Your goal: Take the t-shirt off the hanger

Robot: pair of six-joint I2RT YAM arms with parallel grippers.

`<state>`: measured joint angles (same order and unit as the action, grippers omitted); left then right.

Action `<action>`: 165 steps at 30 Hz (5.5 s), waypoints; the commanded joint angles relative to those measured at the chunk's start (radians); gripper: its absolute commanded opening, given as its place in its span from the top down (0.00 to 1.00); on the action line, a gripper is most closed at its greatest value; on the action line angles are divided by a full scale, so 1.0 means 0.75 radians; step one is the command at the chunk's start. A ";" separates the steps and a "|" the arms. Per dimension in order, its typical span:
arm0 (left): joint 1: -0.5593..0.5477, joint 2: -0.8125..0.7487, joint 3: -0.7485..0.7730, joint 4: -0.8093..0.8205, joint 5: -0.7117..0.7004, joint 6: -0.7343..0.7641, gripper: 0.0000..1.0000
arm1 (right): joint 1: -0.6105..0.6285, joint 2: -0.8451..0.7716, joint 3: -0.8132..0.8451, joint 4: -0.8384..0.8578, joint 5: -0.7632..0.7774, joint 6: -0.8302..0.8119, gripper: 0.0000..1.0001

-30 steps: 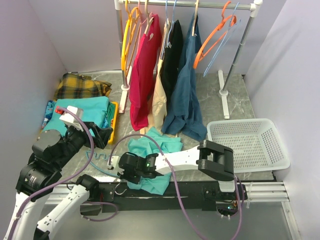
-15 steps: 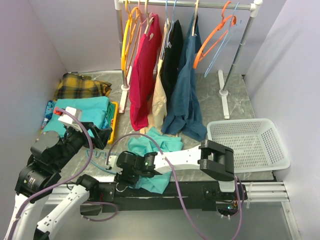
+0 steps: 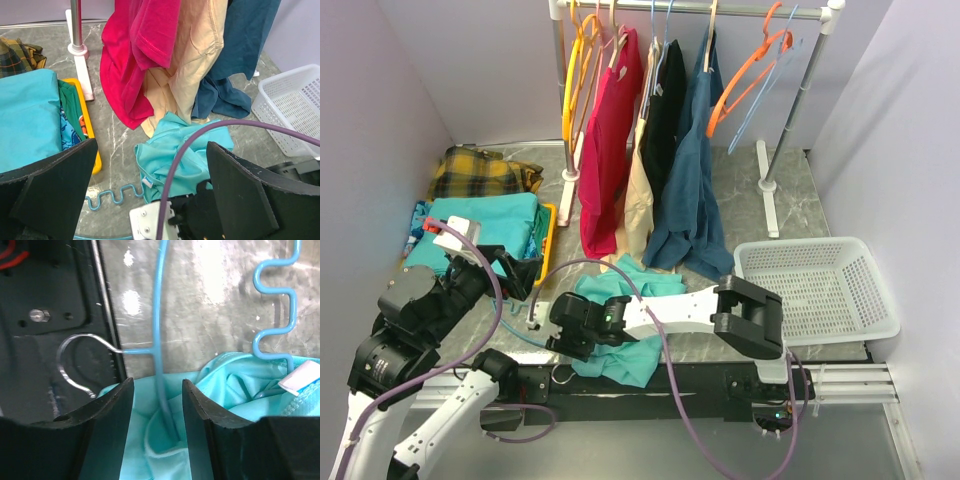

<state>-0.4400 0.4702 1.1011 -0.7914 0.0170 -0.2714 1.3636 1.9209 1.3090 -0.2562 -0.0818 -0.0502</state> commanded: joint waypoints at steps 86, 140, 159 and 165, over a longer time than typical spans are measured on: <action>-0.051 0.114 -0.245 0.296 1.162 0.440 0.03 | -0.863 -0.604 0.138 -0.877 -2.061 -0.452 1.00; -0.072 0.081 -0.112 0.229 0.837 0.252 0.99 | -0.892 -0.855 0.310 -0.657 -0.907 0.028 0.47; -0.074 0.195 0.056 0.166 0.742 -0.282 0.99 | -0.820 -1.450 -0.377 -0.139 0.225 0.239 0.43; -0.074 0.216 0.049 0.108 0.728 -0.340 0.99 | -0.771 -1.542 -0.463 -0.112 0.277 0.171 0.37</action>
<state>-0.4950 0.6338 1.1057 -0.7521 0.5518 -0.4732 0.7570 0.8135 0.9924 -0.3996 0.0586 0.1120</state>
